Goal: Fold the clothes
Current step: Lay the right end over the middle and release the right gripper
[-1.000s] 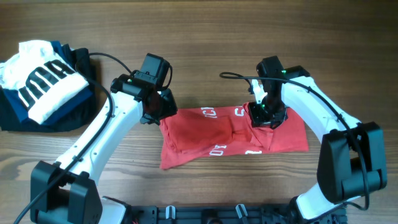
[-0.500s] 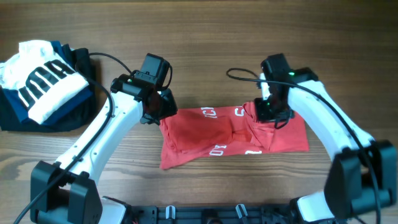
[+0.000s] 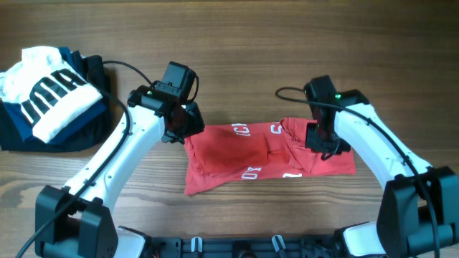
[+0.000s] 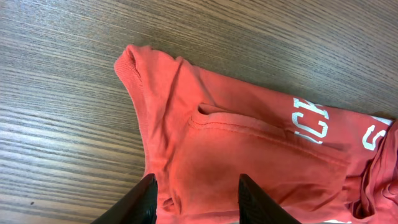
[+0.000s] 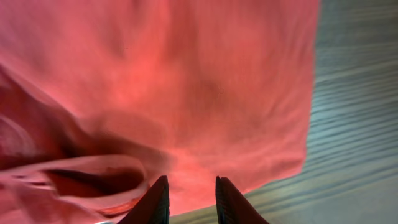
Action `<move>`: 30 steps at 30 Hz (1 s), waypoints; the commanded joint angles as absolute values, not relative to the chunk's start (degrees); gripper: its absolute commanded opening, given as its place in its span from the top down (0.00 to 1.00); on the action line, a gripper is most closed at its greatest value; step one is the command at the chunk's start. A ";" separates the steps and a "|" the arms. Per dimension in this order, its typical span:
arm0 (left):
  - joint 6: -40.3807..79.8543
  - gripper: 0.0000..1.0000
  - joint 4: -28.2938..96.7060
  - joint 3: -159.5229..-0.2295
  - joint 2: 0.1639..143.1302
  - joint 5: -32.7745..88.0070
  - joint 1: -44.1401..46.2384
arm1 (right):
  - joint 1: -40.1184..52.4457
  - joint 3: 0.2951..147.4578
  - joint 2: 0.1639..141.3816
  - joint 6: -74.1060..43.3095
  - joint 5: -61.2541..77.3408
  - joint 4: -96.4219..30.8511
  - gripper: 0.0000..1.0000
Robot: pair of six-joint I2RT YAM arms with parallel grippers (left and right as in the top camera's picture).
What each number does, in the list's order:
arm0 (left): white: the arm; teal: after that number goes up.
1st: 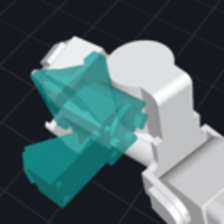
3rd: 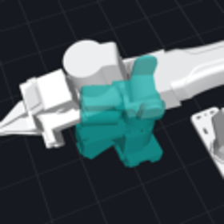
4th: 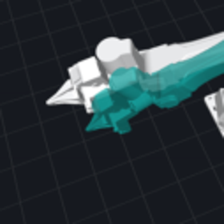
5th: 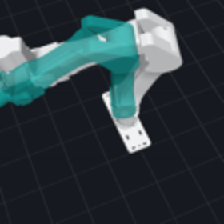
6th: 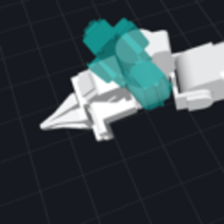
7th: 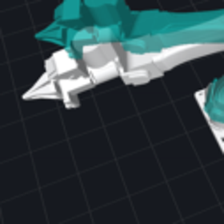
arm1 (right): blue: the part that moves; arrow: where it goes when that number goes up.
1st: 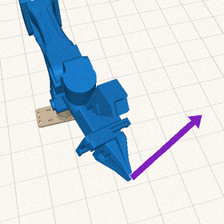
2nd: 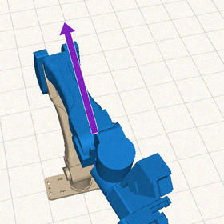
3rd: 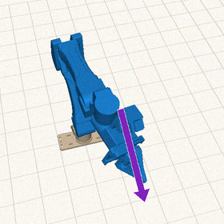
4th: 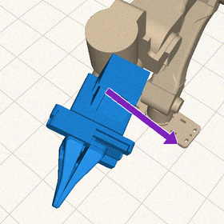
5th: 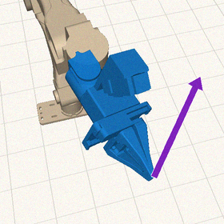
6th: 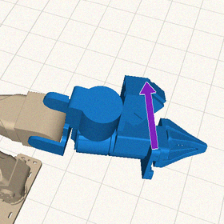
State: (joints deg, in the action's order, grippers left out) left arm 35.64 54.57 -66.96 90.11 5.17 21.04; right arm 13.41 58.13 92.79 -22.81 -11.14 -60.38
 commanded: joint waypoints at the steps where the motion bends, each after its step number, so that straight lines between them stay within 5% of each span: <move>1: 34.74 0.58 54.48 -66.70 89.62 4.36 20.71 | 13.32 56.27 93.65 -16.05 -4.21 -58.19 0.75; 11: 34.74 0.57 54.52 -66.70 89.62 4.40 20.71 | 13.72 54.19 93.65 6.79 30.74 -54.61 0.68; 25: 34.74 0.56 55.59 -66.70 89.62 4.40 20.71 | 13.65 54.85 93.12 3.42 27.75 -56.73 0.72; 30: 34.76 0.36 58.02 -66.63 89.67 4.51 20.75 | 13.65 58.78 89.62 -1.56 17.67 -58.39 0.70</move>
